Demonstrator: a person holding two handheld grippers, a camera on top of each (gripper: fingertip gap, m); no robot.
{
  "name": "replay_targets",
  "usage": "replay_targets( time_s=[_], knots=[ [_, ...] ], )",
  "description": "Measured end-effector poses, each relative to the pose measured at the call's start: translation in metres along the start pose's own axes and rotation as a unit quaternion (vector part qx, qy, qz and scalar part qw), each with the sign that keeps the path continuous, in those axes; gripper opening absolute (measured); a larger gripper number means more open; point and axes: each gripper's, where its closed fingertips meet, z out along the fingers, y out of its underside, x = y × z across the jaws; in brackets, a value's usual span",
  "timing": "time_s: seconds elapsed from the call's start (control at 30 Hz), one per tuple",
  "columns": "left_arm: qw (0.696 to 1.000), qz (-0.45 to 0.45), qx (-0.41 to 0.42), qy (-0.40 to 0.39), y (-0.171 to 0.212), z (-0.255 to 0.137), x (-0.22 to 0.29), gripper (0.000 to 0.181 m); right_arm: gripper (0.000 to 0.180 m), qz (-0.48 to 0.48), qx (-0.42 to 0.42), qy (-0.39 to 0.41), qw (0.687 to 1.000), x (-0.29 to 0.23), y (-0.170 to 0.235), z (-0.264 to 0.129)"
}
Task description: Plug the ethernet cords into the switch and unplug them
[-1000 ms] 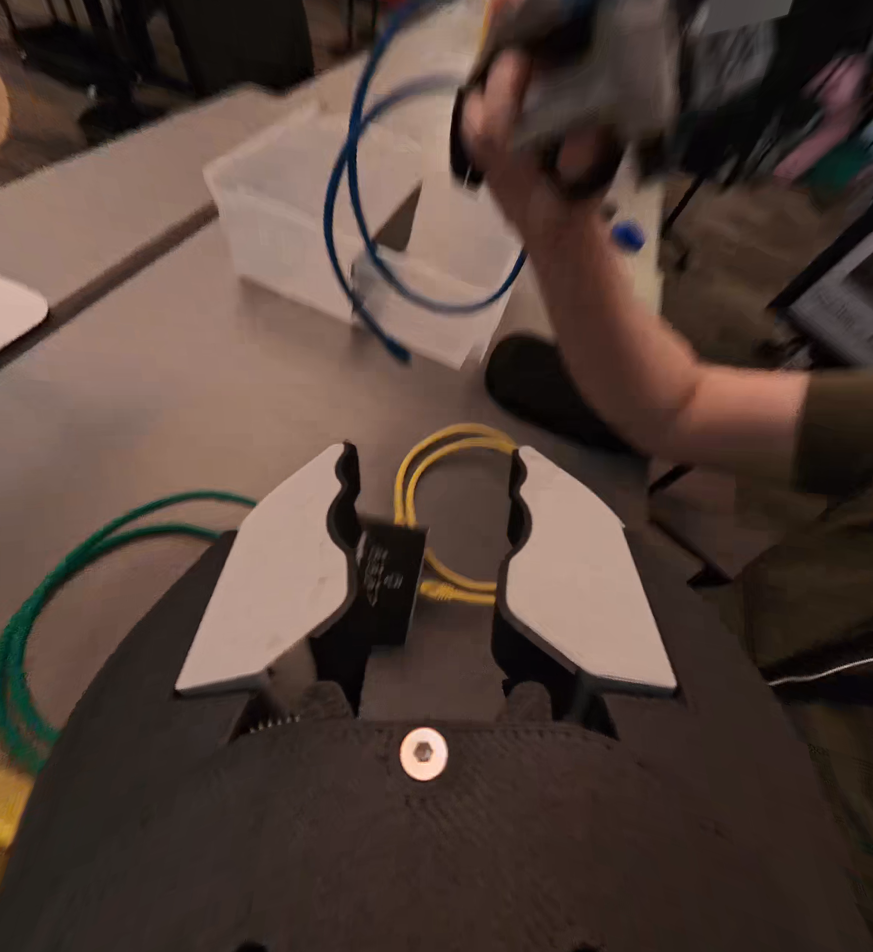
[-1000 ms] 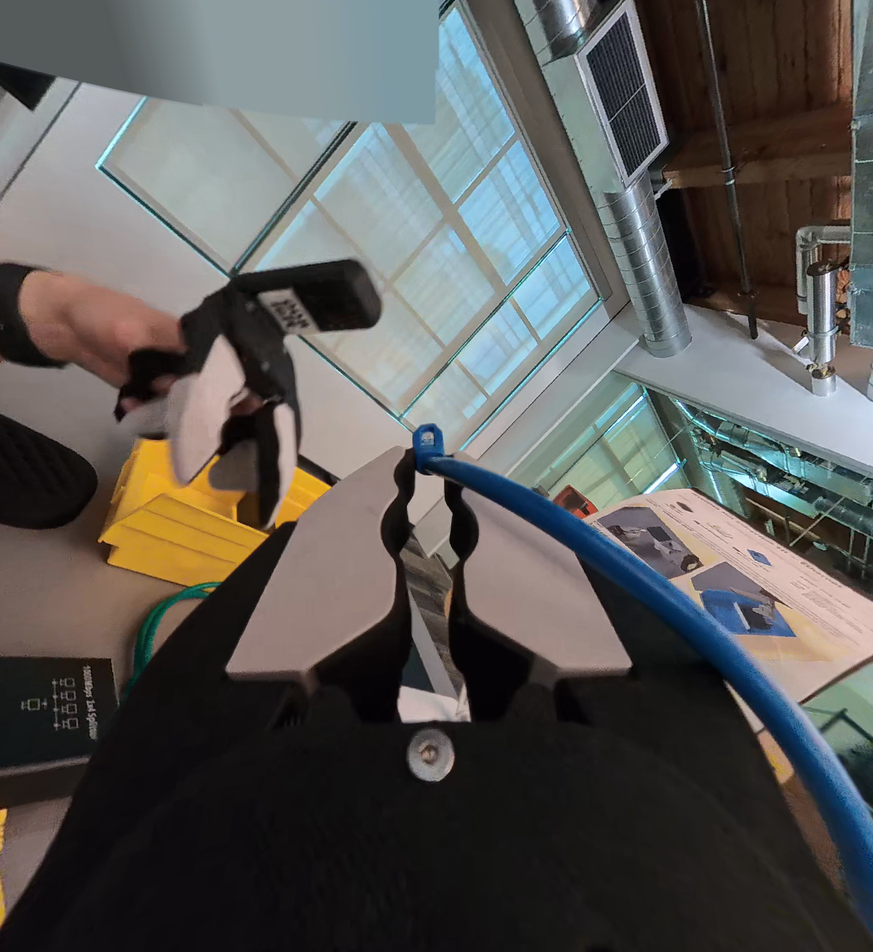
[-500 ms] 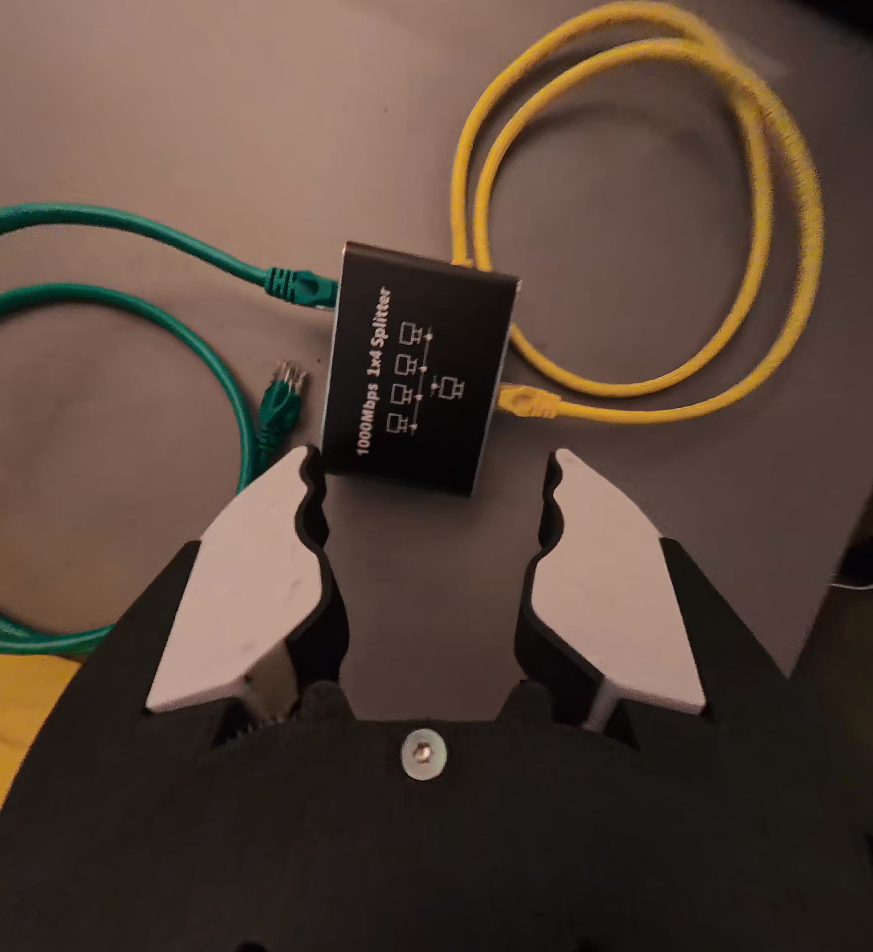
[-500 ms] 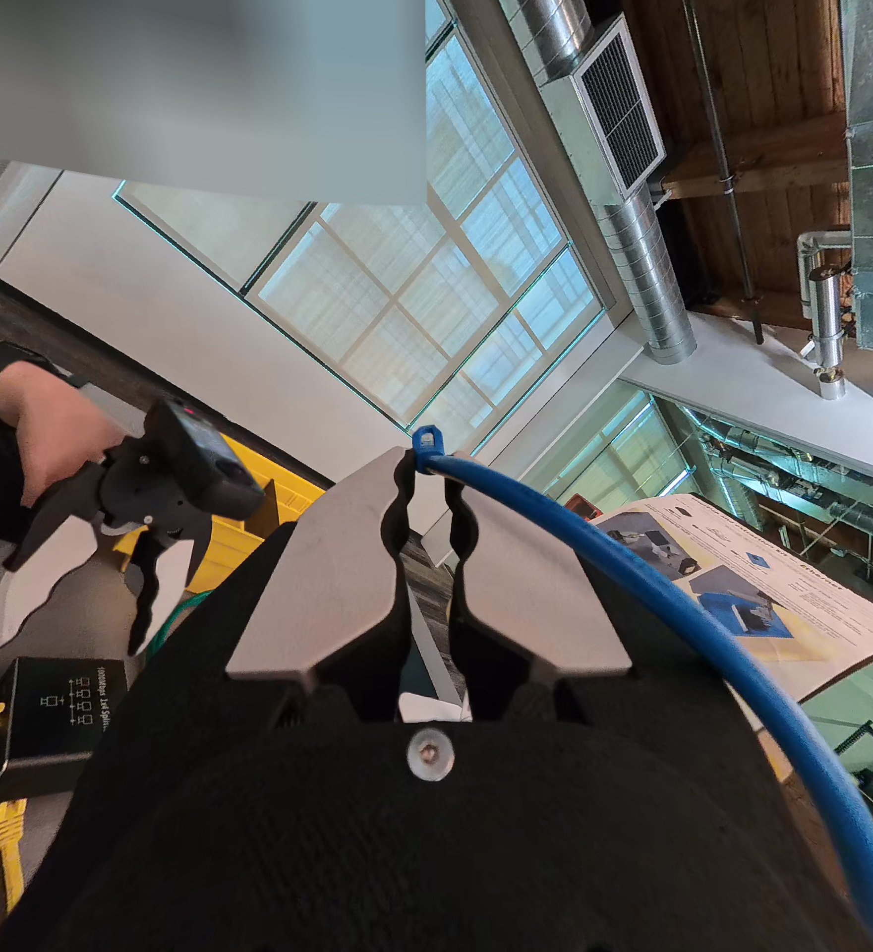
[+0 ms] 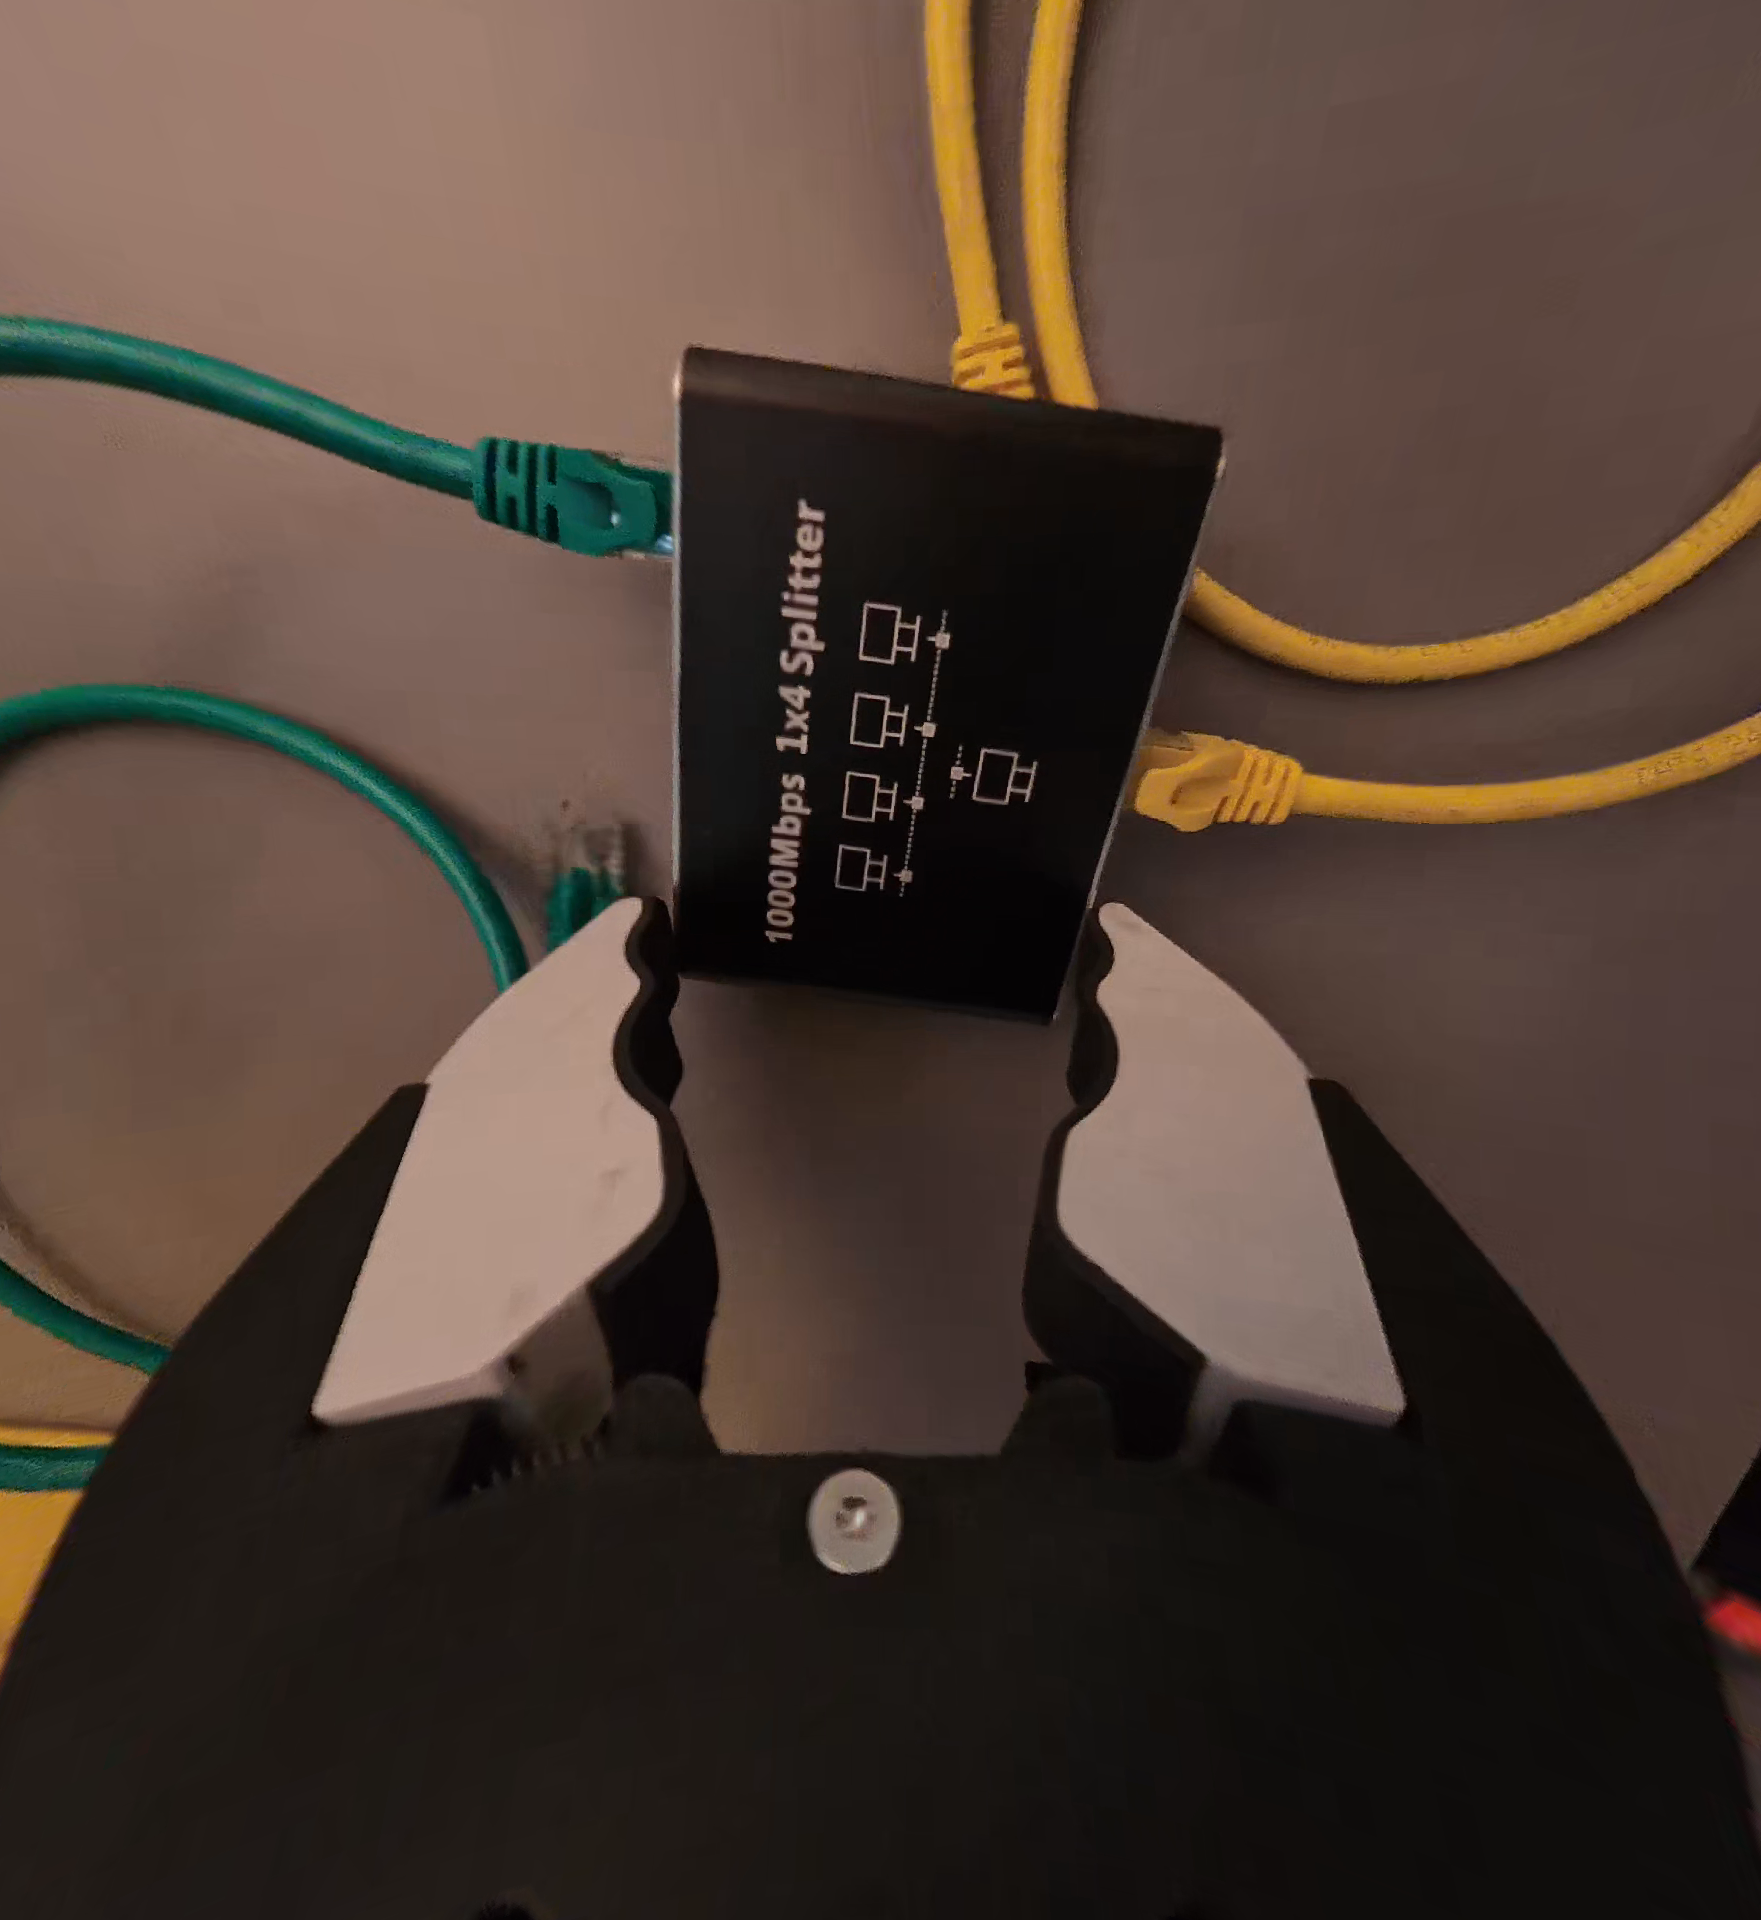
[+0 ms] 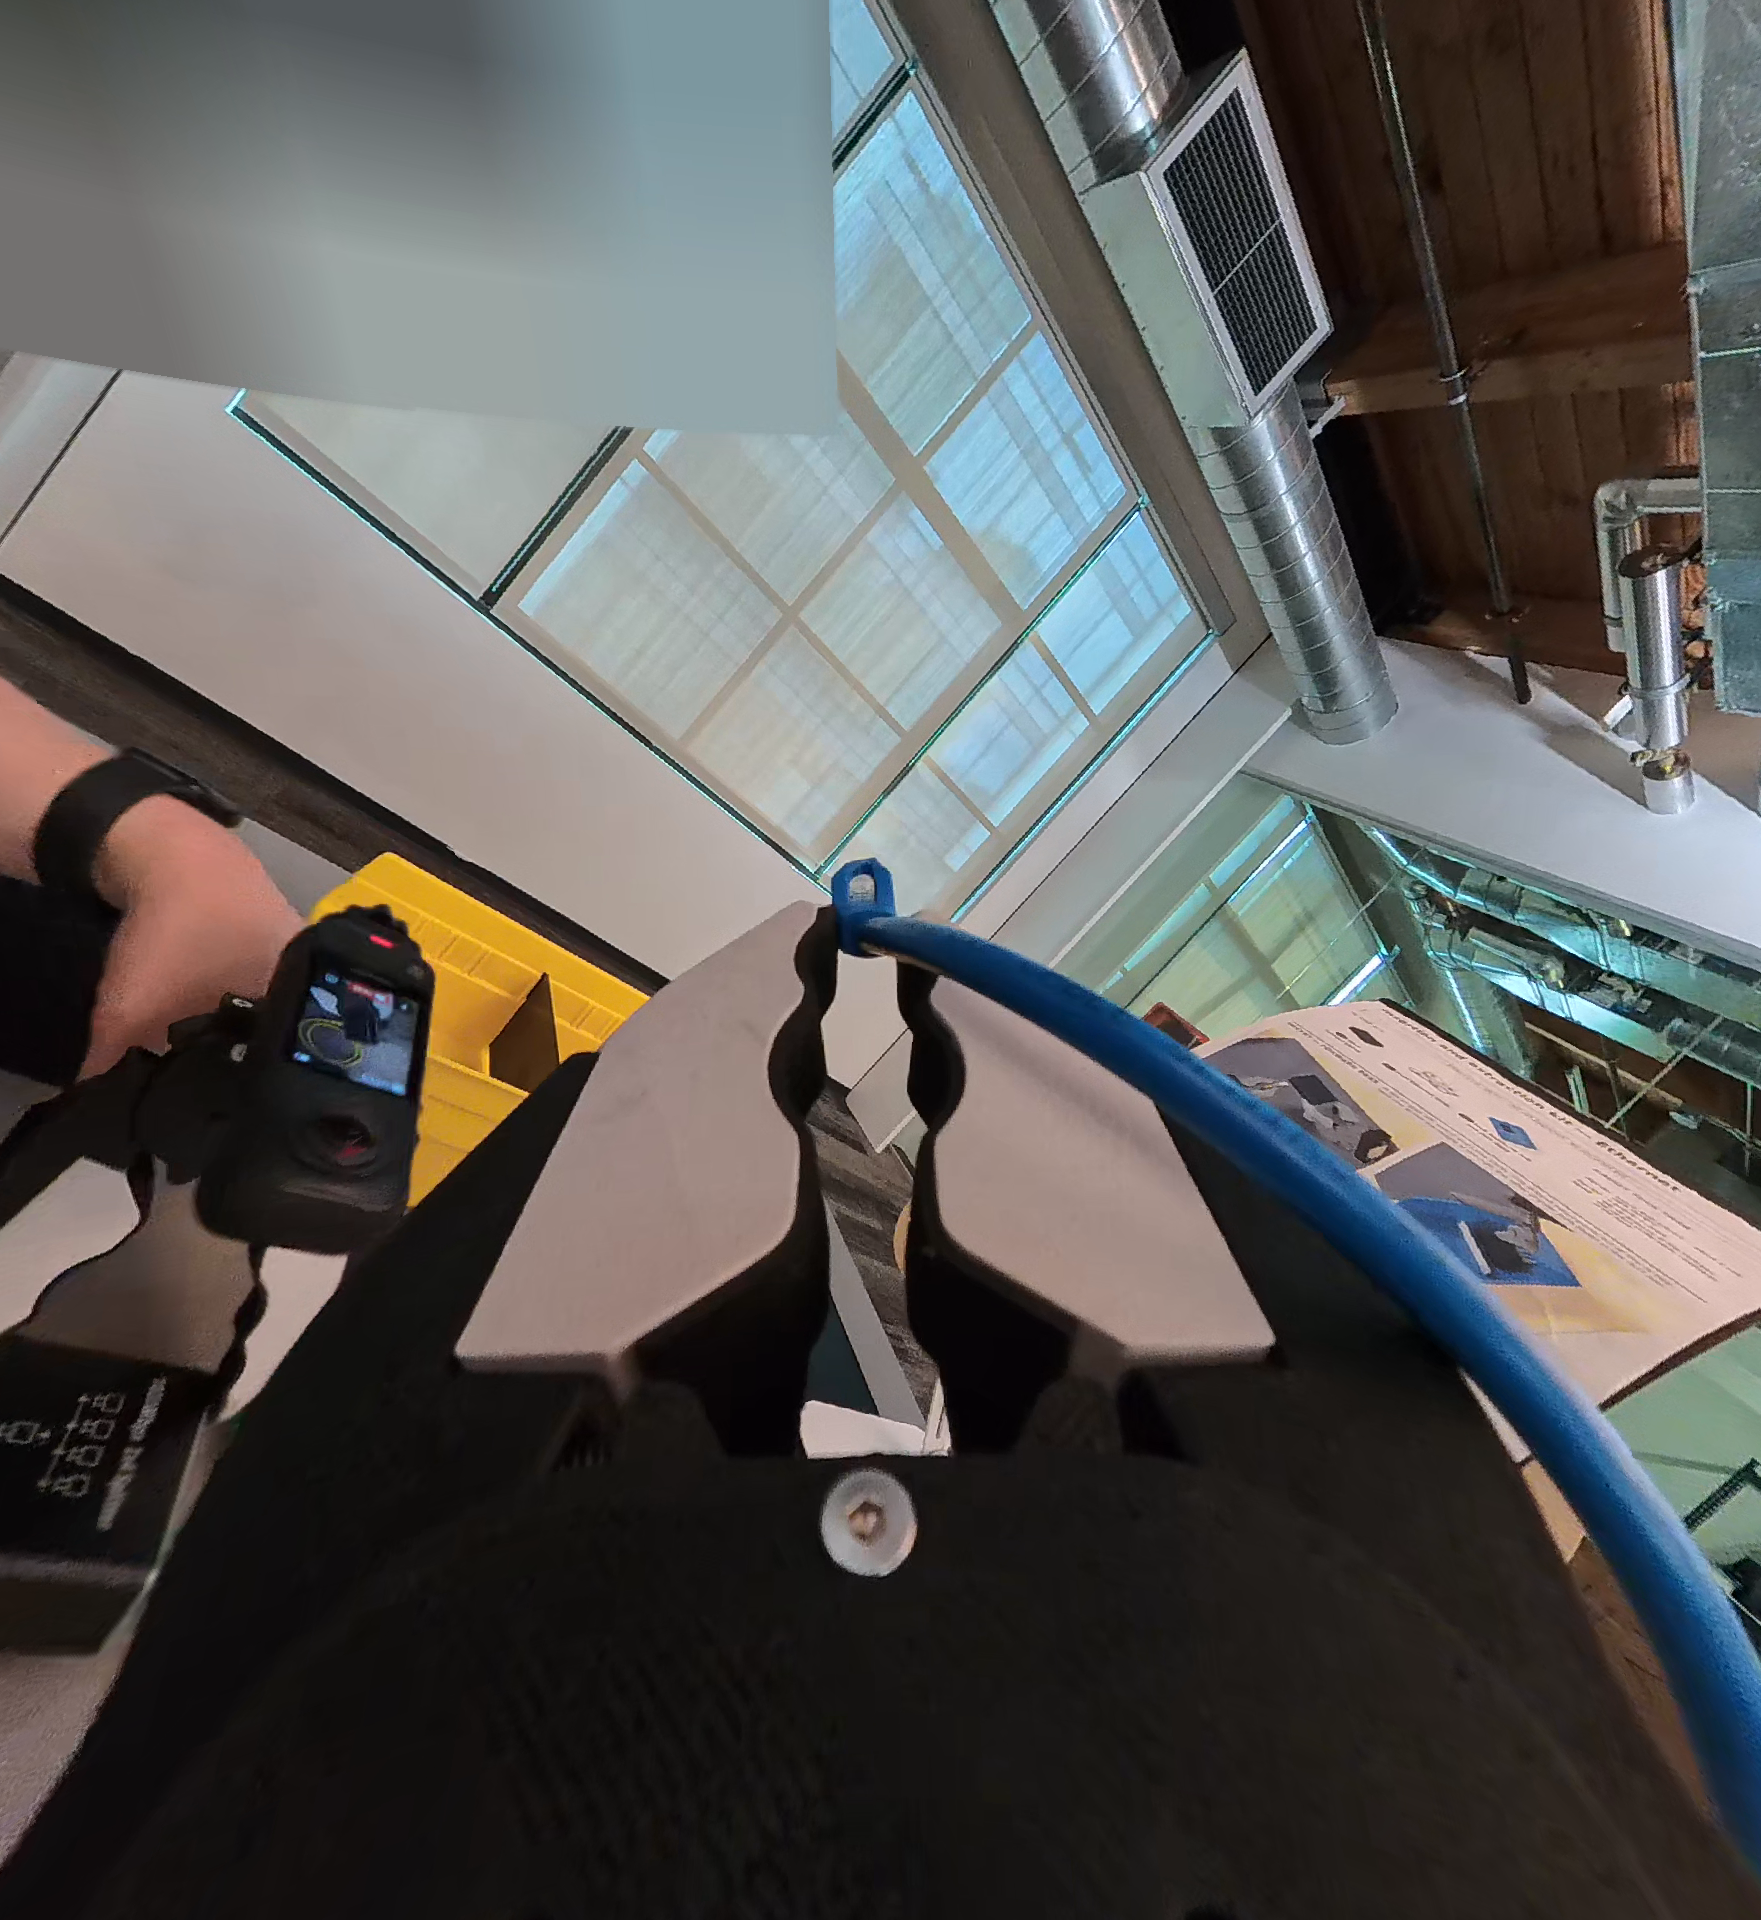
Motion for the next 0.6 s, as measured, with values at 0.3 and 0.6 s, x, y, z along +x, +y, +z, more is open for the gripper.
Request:
replay_targets(
  time_s=[0.3, 0.6],
  knots=[
    [0.999, -0.037, 0.009, 0.039, -0.017, 0.003, -0.016, 0.074, 0.011, -0.003, -0.002, 0.007, 1.000, 0.005, 0.000, -0.005],
    [0.951, -0.295, 0.028, -0.094, -0.022, 0.007, -0.030, 0.074, 0.011, -0.006, -0.007, 0.007, 1.000, 0.004, 0.000, -0.004]
  ],
)
